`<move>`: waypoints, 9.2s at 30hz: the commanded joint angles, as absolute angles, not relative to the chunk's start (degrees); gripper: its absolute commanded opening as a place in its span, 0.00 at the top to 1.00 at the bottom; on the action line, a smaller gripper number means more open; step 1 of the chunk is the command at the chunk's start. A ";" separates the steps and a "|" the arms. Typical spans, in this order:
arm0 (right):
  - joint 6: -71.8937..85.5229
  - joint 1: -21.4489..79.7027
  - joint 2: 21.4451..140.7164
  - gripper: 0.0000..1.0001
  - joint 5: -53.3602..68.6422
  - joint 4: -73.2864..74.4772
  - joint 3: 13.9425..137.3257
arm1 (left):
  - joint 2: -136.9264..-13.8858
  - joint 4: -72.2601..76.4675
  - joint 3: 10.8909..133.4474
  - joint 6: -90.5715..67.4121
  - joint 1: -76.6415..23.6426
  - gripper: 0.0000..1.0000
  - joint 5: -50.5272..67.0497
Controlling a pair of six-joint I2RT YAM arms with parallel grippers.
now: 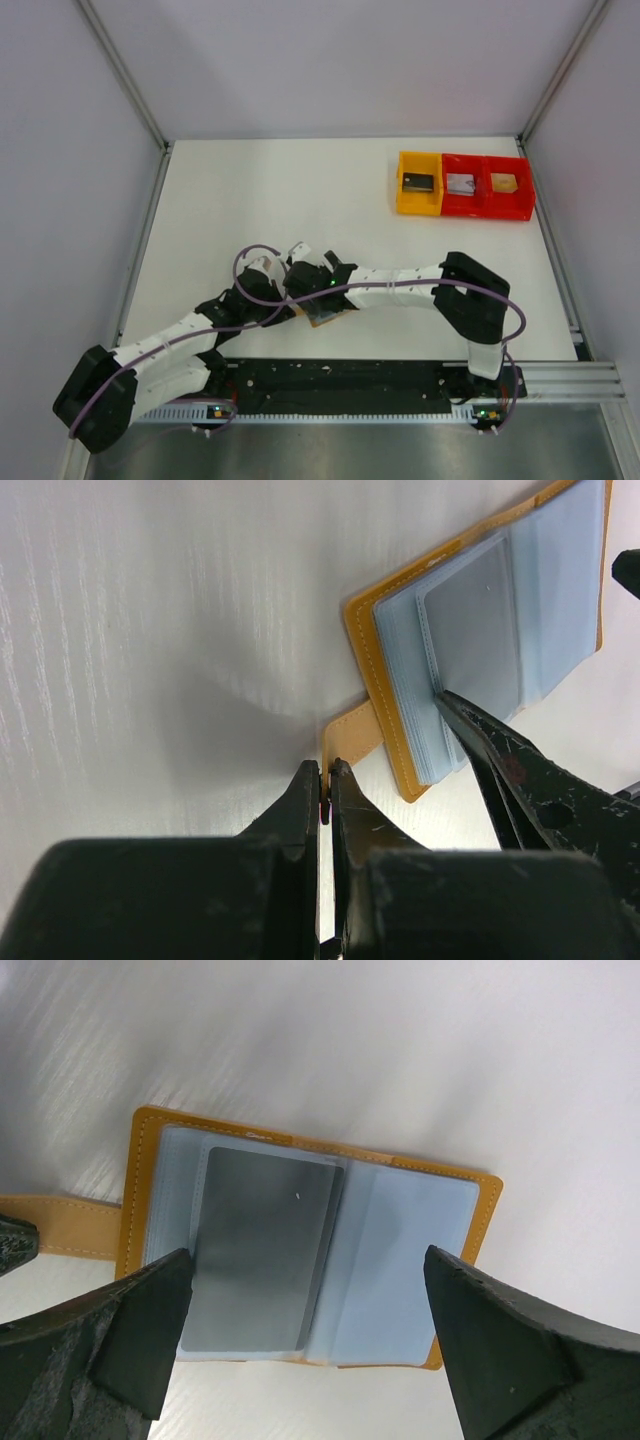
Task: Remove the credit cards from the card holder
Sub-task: Remove the credit card from the card holder.
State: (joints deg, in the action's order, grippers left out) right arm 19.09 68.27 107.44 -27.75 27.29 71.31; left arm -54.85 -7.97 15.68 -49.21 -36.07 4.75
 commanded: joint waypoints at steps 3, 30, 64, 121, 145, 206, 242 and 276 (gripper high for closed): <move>18.19 68.73 104.95 0.05 -38.40 34.10 72.69 | -53.79 -9.23 15.03 -47.81 -36.21 1.00 2.90; 19.69 56.78 92.29 0.14 -33.41 34.81 64.25 | -51.77 -12.39 18.71 -46.85 -36.12 0.79 0.62; 25.49 41.40 91.84 0.95 13.27 -1.67 46.59 | -80.33 10.02 32.70 -55.90 -37.26 0.61 15.56; 32.78 38.14 96.50 1.00 10.63 6.68 44.74 | -79.19 18.72 23.64 -62.32 -37.18 1.00 17.40; 30.67 38.06 97.20 1.00 22.33 -0.18 48.08 | -82.53 18.72 25.31 -61.44 -37.27 1.00 16.79; 37.89 40.86 79.37 0.29 24.61 -16.69 36.48 | -48.43 24.34 3.87 -72.95 -35.42 1.00 8.70; -9.22 79.89 94.83 0.47 -34.80 -13.89 47.98 | -47.64 19.51 5.80 -74.44 -35.59 1.00 8.70; -30.23 82.44 77.43 1.00 -43.50 -16.61 40.61 | -42.81 -4.74 28.39 -63.02 -20.92 0.11 30.94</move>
State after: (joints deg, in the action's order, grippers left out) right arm -26.13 80.88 78.94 -42.87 -13.19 40.86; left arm -45.19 -4.01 24.93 -63.55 -21.39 30.28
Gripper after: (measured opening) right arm 0.006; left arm 0.888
